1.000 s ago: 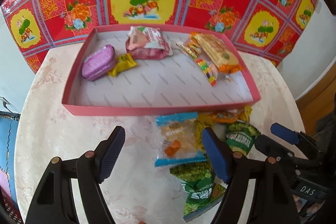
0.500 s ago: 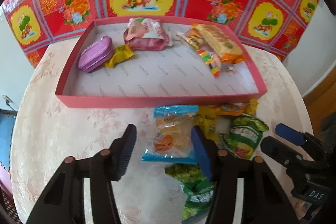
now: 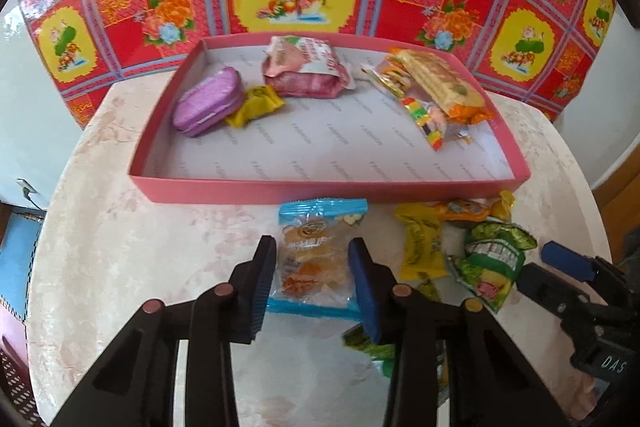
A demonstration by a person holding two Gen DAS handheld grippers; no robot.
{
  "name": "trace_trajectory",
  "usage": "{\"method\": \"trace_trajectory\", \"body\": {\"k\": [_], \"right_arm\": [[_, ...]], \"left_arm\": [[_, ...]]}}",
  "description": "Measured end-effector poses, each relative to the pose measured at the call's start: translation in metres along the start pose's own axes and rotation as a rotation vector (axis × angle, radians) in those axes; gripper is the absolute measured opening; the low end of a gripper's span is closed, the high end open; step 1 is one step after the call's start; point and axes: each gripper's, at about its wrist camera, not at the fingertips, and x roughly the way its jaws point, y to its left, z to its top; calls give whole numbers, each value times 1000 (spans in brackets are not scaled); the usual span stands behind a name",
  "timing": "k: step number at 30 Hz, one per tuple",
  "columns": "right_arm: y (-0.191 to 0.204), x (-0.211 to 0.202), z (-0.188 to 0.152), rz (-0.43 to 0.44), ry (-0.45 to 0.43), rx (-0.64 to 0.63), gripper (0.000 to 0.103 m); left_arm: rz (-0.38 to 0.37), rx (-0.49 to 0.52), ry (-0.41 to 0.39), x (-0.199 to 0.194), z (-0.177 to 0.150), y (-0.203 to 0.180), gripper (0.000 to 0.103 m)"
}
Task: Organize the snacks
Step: 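Move the left gripper to the clear blue-edged pastry packet and close on it, then grasp the green drink carton with the right gripper while the left holds the pastry packet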
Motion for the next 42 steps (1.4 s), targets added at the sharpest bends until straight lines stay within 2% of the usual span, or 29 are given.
{"method": "trace_trajectory", "body": {"k": [9,13,18,20,25,31,35,42], "right_arm": [[13,-6,8,94,12,49,74],[21,0,10,92,23,56,74],[23,11,13,97,38,95,63],[23,14,14,103,42,112,61],[29,12,12,105,30,100,47],[30,21,7,122,73,131,47],[35,23,5,86,55,133,47],[36,23,4,79,45,143,46]], "left_arm": [[50,-62,-9,-8,-8,30,39],[51,-83,-13,-12,-15,42,39],[49,-92,-16,-17,-21,52,39],[45,-91,-16,-19,-22,55,40],[31,-100,-17,-22,-21,57,40],[15,-113,-23,-25,-25,59,40],[-3,-104,-26,-30,-29,57,40],[-65,-124,-22,-41,-31,61,40]]}}
